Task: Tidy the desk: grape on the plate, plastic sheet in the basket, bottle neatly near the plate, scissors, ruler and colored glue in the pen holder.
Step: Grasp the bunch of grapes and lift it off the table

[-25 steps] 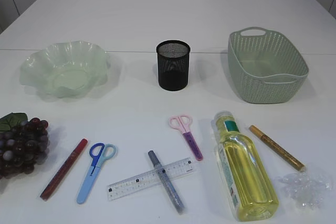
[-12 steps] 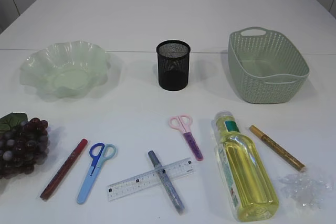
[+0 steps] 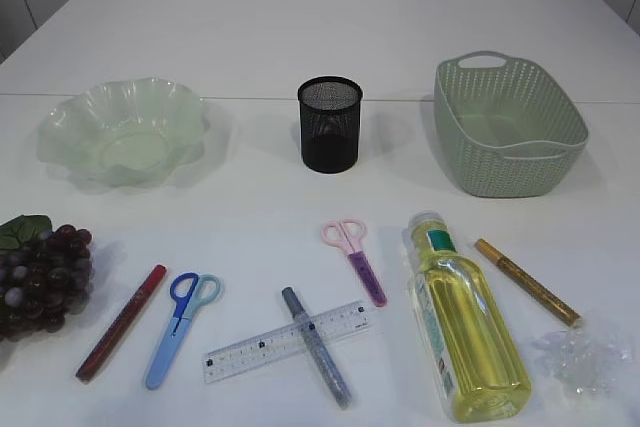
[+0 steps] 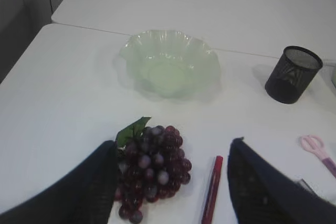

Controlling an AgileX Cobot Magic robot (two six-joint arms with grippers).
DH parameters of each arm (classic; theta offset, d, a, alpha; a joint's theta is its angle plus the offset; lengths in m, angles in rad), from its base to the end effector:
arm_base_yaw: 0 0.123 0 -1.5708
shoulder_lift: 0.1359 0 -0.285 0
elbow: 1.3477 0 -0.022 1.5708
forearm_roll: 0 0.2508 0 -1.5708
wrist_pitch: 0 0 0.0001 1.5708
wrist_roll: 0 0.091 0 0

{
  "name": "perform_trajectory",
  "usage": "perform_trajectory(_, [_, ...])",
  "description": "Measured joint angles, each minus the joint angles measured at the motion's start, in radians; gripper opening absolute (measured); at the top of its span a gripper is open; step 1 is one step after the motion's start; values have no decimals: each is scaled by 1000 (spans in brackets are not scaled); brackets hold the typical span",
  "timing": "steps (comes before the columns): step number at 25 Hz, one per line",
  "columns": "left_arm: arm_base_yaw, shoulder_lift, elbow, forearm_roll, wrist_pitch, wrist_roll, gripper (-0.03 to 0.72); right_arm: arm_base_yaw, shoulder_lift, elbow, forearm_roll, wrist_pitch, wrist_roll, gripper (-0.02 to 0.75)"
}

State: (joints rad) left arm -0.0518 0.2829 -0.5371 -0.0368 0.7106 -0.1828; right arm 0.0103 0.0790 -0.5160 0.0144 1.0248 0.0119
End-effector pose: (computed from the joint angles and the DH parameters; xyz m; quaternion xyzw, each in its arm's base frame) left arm 0.0532 -0.0049 0.3107 -0.0587 0.8227 -0.0838 0.5592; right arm 0.0074 0.0012 0.2846 0.0008 0.8602 0.0129 0.5098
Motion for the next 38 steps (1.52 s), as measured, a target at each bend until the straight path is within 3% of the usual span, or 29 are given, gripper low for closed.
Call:
perform_trajectory(5, [0,298,0,-8,-173,0,480,0,165,0,0,-89,23,501])
perform_trajectory(12, [0,637,-17,-80,-222,0,480,0,446,-68,9,-131,43,501])
perform_trajectory(16, [-11,759,-86,-51,-223,30,480,0,592,-139,13,-134,45,500])
perform_trajectory(21, [-15,929,-182,-21,-171,48,476,0,711,-189,18,-134,45,500])
perform_trajectory(29, [-15,1215,-395,-18,56,127,461,0,763,-194,19,-154,45,500])
perform_trajectory(38, [-16,1422,-557,-71,153,160,457,0,767,-193,19,-160,34,498])
